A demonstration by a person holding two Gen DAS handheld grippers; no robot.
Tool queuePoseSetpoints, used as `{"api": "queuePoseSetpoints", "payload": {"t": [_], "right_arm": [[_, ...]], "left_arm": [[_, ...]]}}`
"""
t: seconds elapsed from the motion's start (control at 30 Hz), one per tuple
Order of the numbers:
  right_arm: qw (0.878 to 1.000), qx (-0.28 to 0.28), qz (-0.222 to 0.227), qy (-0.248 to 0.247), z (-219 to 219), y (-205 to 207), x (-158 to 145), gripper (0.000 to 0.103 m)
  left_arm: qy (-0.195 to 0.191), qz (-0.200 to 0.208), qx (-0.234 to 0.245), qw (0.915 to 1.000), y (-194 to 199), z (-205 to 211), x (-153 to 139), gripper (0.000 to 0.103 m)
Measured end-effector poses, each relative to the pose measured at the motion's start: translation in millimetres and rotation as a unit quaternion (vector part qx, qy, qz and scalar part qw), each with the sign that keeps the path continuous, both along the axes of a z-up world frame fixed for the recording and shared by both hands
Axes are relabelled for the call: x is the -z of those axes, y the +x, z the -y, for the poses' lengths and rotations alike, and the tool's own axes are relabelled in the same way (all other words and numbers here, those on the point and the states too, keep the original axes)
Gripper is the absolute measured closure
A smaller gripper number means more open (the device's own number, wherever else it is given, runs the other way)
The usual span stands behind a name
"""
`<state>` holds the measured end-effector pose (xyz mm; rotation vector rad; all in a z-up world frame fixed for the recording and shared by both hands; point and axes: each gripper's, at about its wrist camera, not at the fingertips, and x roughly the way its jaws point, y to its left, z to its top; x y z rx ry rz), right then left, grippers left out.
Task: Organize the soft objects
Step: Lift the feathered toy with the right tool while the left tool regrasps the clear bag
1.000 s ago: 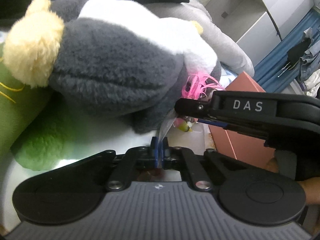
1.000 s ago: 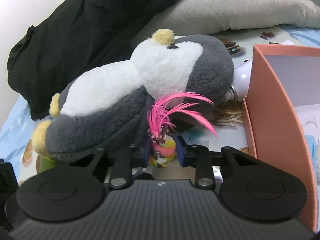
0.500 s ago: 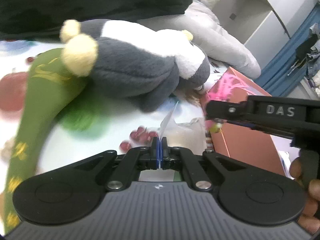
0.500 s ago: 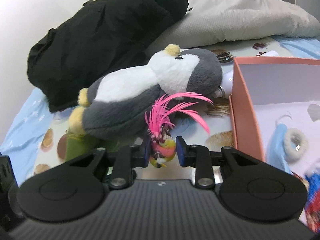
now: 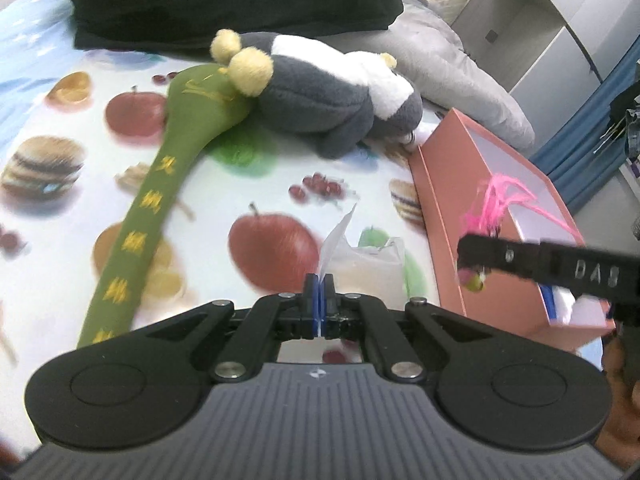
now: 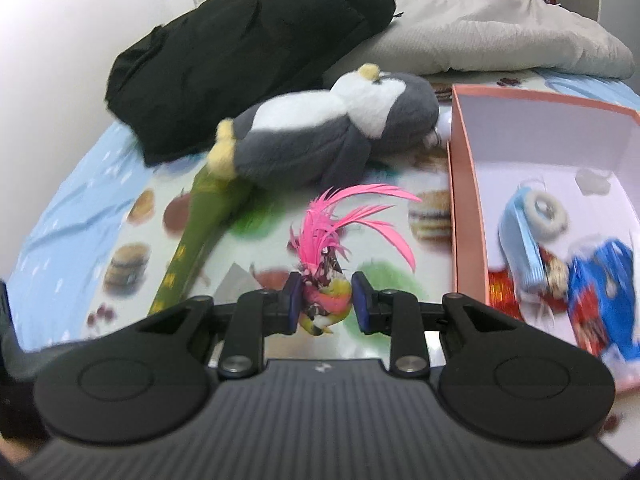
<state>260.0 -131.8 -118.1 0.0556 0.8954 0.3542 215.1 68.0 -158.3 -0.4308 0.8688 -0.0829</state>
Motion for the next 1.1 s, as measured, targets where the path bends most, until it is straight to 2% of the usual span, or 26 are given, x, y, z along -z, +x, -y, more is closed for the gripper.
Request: {"api": "queuePoseSetpoints", "payload": {"t": [0.2,0.47,0.5,0.57,0.6,0.63,0.73,0.9,1.1], "right_arm": [[0.999,-0.019,-0.026,-0.013,6,-46,18,0.073],[0.998,-0.01,-0.058,-0.029,19,-75,51,0.073],[0.998,-0.007,-0.059,-0.032,20,-76,54,0.073],[0.998,-0.003,-0.057,-0.034,23,-78,56,0.073],[0.998,0.0,-0.056,-0.033,25,-79,57,0.073],[0.998,0.004,-0.055,-0.033,27,-79,58,0.073],[0.998,0.011,-0.054,-0.036,33,-81,63,0.073],[0.998,0.021,-0.055,-0.036,41,-82,69,0.073],[0.998,0.027,-0.05,-0.034,49,-84,72,0.073]], "left_arm": [[-0.001,-0.015,-0.001,0.9999,-38,1,2,0.102],[-0.012,-0.056,-0.01,0.9983,-49,-5,23,0.101],[-0.013,-0.063,-0.012,0.9979,-48,-7,26,0.098],[-0.018,-0.071,-0.012,0.9973,-48,-8,27,0.082],[-0.02,-0.069,-0.012,0.9973,-48,-9,27,0.061],[-0.017,-0.065,-0.013,0.9977,-49,-9,26,0.048],[-0.004,-0.05,-0.004,0.9987,-50,-4,20,0.04],[0.039,-0.036,0.019,0.9984,-44,17,12,0.039],[0.072,-0.042,0.045,0.9955,-31,44,19,0.038]]}}
